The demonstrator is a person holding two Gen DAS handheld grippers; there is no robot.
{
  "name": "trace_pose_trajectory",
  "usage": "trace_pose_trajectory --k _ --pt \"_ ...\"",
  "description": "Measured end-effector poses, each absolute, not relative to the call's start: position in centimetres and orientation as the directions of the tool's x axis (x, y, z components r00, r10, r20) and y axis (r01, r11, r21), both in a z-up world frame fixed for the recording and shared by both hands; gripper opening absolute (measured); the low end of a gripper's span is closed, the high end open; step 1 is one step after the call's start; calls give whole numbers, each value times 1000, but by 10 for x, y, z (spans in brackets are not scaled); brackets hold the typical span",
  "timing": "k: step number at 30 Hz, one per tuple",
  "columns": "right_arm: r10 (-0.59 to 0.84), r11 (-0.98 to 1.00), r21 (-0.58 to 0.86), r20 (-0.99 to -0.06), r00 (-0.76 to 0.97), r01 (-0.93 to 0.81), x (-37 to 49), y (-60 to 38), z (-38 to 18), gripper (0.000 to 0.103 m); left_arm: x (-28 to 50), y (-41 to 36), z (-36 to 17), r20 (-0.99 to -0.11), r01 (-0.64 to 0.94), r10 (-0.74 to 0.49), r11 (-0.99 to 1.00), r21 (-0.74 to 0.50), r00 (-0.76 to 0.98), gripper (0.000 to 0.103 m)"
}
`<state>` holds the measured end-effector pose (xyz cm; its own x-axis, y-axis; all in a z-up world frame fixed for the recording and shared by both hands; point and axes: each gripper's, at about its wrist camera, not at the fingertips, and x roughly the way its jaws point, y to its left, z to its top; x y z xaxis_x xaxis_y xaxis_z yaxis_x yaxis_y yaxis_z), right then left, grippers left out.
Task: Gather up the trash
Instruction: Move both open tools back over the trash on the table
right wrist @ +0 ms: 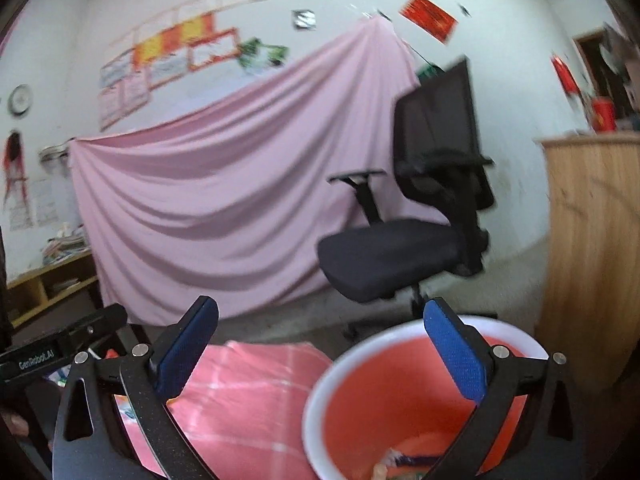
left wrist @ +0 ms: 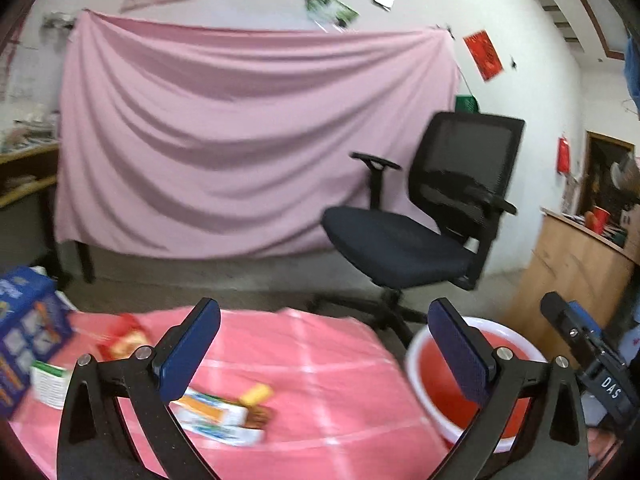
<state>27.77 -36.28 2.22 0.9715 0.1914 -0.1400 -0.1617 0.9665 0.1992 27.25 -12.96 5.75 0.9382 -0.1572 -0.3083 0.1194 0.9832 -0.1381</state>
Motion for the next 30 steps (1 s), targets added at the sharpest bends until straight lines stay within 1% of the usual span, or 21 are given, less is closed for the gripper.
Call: trace_pose_trajectory --k 3,7,11,13,17,20,28,30 --pt "236 961 170 -85 968 -219 274 -342 26 103 256 -107 56 -272 56 -86 992 -116 958 102" --pt "286 953 115 -26 958 -282 269 -313 29 103 236 -79 49 -245 -3 -22 995 -102 969 102" --pt "331 941 75 5 944 -330 265 -289 29 103 222 -54 40 -233 -52 29 994 -95 972 102" --pt "354 934 53 5 935 -354 266 -276 27 103 214 -42 36 -231 -78 57 994 -82 971 102" --pt "393 919 3 -33 919 -393 270 -250 22 103 207 -21 26 -253 -108 90 992 -58 963 102" --pt "410 910 -33 -73 909 -413 272 -235 16 103 207 -8 18 -287 -124 104 991 -55 952 102" --pt "418 894 -70 -226 880 -442 292 -215 1 103 211 14 0 -405 -178 142 983 -52 903 102" --pt "423 886 -74 -274 864 -457 297 -211 -4 103 208 19 -5 -435 -202 171 979 -27 884 102"
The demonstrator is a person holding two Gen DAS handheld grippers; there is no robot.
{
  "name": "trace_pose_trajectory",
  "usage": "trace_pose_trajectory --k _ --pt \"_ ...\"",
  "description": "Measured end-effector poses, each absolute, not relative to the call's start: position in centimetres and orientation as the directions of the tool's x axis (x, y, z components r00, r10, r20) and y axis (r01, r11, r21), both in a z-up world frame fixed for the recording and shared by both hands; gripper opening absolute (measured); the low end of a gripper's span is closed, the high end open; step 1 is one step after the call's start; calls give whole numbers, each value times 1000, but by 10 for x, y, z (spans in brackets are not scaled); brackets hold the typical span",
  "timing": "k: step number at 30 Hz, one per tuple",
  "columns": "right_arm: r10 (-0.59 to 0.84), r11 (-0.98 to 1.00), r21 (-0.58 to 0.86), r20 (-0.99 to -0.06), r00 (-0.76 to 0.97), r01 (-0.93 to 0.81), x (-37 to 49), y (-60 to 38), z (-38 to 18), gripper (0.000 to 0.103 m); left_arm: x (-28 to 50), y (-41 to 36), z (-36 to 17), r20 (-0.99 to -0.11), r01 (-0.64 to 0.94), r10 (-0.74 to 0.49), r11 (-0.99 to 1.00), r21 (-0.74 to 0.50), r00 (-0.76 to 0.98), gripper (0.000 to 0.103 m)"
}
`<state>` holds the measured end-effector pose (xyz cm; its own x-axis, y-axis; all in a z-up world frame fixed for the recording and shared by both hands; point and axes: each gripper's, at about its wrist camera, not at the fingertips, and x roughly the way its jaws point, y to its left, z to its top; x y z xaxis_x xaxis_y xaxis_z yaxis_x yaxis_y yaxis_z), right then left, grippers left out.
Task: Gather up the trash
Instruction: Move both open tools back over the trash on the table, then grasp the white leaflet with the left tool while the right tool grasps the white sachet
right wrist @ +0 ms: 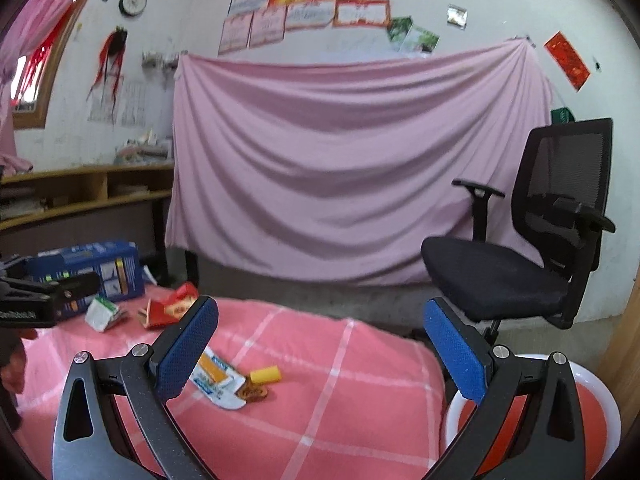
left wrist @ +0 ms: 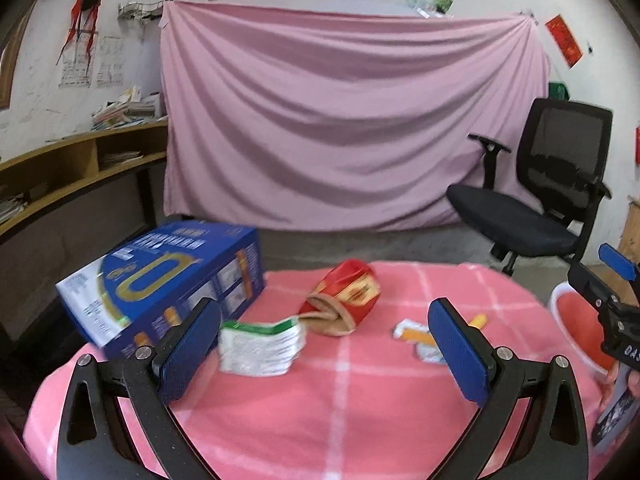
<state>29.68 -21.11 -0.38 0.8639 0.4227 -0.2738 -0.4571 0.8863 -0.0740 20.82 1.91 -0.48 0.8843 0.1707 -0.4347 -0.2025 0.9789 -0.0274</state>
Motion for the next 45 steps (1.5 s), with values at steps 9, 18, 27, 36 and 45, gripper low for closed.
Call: trace_pose_trajectory --k 9,18,27,36,45 --pt "456 808 -100 -518 724 -580 320 -176 -30 103 208 45 -23 -554 -259 175 963 -77 814 101" --pt "491 769 45 -680 545 -638 339 -169 -51 87 227 44 -32 -635 -227 133 971 -69 761 90" --pt "472 703 52 -780 411 -709 345 -145 -70 56 255 41 -40 -700 -220 158 976 1 696 58" --pt "500 674 80 -781 374 -734 343 -143 -69 31 287 40 -57 -753 -226 222 969 101 619 34" --pt "532 654 115 -772 347 -747 335 -145 -66 22 276 35 -55 -726 -195 220 973 120 651 10"
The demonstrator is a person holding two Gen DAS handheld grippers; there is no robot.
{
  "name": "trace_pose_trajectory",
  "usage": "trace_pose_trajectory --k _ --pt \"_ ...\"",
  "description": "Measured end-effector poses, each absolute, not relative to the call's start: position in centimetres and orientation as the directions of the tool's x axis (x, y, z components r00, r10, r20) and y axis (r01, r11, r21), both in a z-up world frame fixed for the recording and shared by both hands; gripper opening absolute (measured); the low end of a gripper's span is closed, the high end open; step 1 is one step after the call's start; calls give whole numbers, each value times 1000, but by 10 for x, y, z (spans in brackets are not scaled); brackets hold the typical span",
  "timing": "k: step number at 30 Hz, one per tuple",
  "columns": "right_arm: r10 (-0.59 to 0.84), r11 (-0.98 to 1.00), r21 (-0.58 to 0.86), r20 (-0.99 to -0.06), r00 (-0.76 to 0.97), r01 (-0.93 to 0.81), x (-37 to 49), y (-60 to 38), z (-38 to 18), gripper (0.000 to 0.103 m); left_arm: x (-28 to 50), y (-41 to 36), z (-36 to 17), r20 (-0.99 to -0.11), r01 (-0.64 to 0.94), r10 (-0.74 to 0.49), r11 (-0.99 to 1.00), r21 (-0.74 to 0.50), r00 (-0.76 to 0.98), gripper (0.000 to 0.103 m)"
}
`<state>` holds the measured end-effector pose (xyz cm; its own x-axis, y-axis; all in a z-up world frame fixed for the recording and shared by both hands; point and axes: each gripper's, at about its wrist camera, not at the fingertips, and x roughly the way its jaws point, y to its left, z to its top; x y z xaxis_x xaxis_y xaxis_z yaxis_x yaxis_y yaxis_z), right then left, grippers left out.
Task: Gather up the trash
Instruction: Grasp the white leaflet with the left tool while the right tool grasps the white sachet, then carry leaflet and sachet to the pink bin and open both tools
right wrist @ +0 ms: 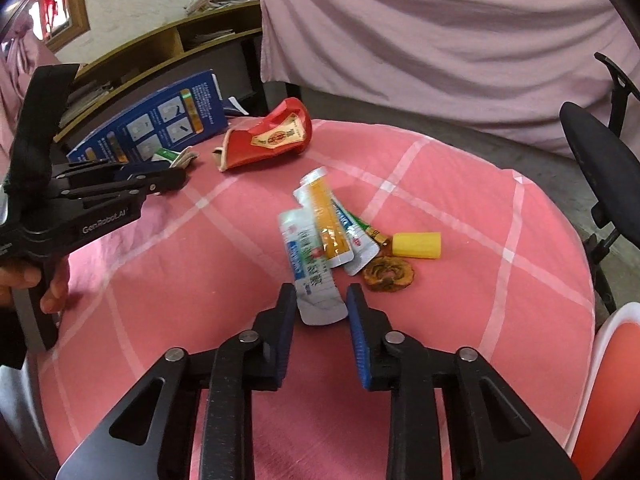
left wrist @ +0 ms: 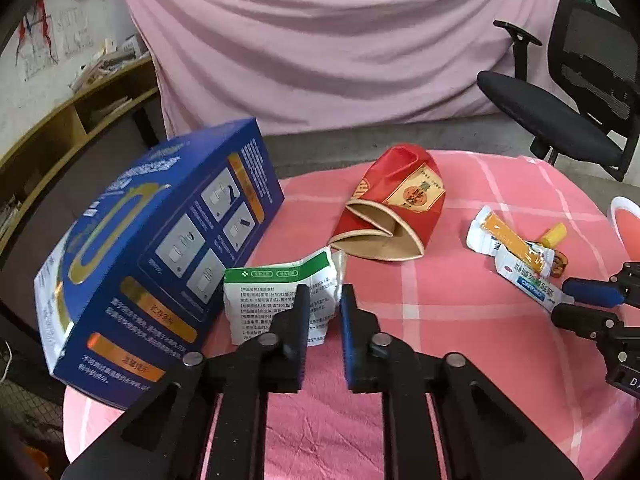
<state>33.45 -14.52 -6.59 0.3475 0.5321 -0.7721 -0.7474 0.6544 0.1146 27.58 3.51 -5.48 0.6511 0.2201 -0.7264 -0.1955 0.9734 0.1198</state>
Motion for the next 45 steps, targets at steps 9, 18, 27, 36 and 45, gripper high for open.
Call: trace_pose_trajectory --k 9,18,27,36,45 --pt "559 640 138 -758 335 -756 317 -149 -61 22 236 38 -39 -680 -159 138 987 32 720 6" --pt "575 613 150 -758 307 -776 290 -157 -58 22 183 9 -27 -627 -2 -33 998 -55 778 5" --pt "571 636 144 -749 337 -758 293 -158 -57 42 175 -11 -35 -662 6 -21 1000 -26 749 10" --pt "536 628 106 -777 329 -771 298 -138 -66 31 176 -16 -44 -669 -26 37 999 27 742 10" --pt "586 651 128 -711 388 -748 293 -156 -52 19 171 -24 -28 -593 -29 48 999 41 803 4"
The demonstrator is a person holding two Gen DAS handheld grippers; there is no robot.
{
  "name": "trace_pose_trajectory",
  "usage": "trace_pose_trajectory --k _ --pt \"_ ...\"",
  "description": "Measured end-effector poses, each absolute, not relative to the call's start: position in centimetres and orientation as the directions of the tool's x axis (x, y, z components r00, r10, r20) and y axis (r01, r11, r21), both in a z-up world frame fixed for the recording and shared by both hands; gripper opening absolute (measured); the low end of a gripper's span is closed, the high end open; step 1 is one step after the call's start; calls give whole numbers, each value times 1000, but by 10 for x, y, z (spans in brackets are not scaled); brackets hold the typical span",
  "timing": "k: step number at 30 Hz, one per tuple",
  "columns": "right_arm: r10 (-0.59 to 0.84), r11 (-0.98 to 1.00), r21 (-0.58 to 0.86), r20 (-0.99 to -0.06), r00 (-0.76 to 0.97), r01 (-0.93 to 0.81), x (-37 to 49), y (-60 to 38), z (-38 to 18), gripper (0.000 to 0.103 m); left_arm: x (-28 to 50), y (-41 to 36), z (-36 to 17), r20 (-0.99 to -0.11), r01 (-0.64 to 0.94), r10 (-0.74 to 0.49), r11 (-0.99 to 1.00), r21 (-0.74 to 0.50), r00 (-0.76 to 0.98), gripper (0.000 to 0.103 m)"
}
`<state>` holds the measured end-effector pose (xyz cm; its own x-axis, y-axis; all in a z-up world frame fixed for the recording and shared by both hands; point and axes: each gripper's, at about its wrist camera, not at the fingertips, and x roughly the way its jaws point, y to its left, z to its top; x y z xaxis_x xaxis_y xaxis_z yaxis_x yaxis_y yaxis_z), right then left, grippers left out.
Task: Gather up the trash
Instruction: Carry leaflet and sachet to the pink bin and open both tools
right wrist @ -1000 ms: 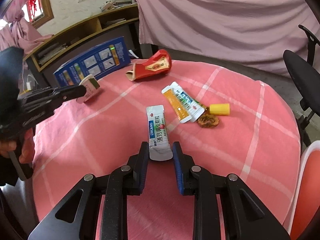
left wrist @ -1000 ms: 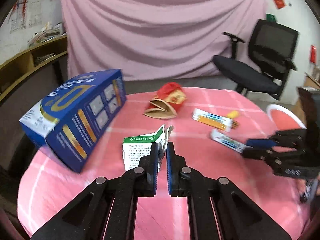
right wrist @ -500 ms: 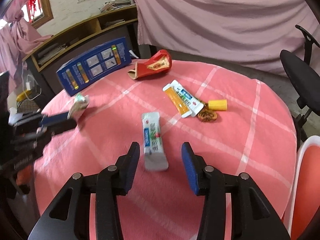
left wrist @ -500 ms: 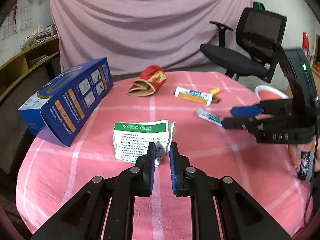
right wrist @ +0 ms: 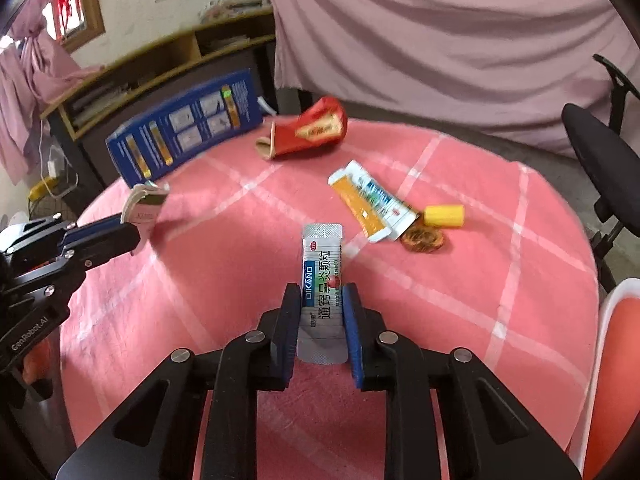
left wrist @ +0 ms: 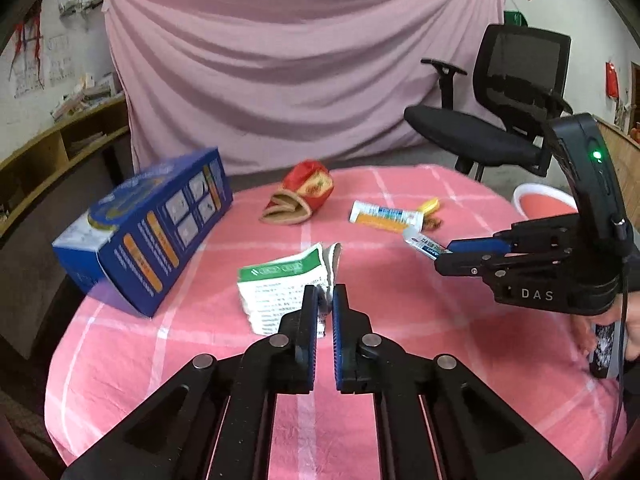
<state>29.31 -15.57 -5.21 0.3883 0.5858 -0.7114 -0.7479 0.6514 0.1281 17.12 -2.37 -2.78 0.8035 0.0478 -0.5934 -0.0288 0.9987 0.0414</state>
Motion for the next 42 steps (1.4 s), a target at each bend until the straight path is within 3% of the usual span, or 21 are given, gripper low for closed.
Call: trace_pose_trajectory --k 10,19,26,35,42 --pt "663 713 163 -475 579 -682 275 -208 -13 19 176 -51 -3 -486 15 11 999 50 874 2" --pt "577 815 76 -197 793 -574 250 -256 23 19 186 -86 46 -309 82 -67 996 36 949 2" --pt "454 889 110 -75 888 -445 247 -299 33 19 203 -133 70 -222 205 -187 977 61 957 2" --pt "284 947 184 -99 954 -263 257 -375 24 20 231 -207 75 -236 387 -369 921 36 899 2" --pt "182 954 271 -194 964 -126 266 -423 6 20 256 -259 64 -317 471 -452 882 -18 834 2"
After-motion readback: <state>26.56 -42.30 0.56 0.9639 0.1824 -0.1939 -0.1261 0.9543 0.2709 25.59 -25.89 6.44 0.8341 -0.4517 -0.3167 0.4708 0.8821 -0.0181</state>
